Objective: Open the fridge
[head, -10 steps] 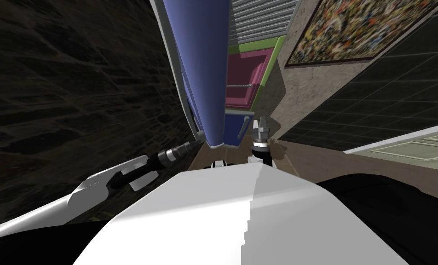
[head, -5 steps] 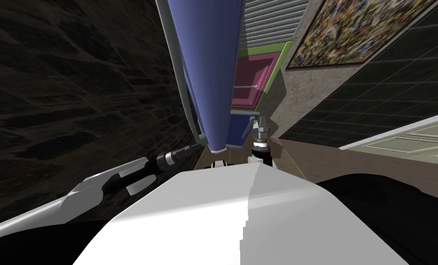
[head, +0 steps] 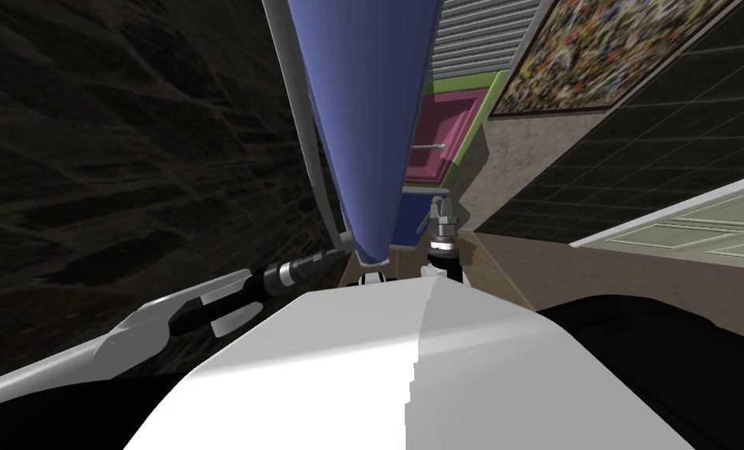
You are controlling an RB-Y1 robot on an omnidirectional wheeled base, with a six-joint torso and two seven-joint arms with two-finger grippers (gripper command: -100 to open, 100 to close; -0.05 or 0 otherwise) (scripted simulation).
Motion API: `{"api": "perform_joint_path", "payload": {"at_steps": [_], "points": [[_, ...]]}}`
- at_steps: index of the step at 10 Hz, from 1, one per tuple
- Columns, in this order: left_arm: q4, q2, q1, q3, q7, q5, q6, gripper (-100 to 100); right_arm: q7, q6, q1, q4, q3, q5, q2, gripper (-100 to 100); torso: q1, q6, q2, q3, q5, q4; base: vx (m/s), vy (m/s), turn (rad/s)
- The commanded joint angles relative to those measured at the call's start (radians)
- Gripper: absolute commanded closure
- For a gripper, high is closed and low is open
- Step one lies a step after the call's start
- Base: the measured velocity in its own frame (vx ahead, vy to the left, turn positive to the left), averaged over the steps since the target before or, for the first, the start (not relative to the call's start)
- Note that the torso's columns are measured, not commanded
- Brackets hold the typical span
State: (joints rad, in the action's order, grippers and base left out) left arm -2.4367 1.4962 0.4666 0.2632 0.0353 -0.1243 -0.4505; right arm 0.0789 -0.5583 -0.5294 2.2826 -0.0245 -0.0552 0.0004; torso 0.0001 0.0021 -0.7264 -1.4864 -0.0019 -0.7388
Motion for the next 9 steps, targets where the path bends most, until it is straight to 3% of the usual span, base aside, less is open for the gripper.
{"api": "perform_joint_path", "payload": {"at_steps": [1,6,9], "points": [[-0.038,0.032,-0.002,-0.023,0.010,-0.019,0.002,-100,0.000,0.000,0.000,0.000,0.000,0.000,0.000,0,-0.002,0.000,0.000,-0.001,-0.001,0.000,0.033,0.059,0.133],[-0.104,0.084,-0.018,-0.072,0.036,-0.062,0.026,-100,0.000,0.000,0.000,0.000,0.000,0.000,0.000,0,-0.004,0.003,-0.010,0.000,-0.005,-0.009,0.021,-0.003,0.118],[-0.104,0.084,-0.018,-0.072,0.036,-0.062,0.026,-100,0.000,0.000,0.000,0.000,0.000,0.000,0.000,0,-0.006,0.003,-0.011,0.000,-0.011,-0.015,-0.002,-0.006,0.020]]}}
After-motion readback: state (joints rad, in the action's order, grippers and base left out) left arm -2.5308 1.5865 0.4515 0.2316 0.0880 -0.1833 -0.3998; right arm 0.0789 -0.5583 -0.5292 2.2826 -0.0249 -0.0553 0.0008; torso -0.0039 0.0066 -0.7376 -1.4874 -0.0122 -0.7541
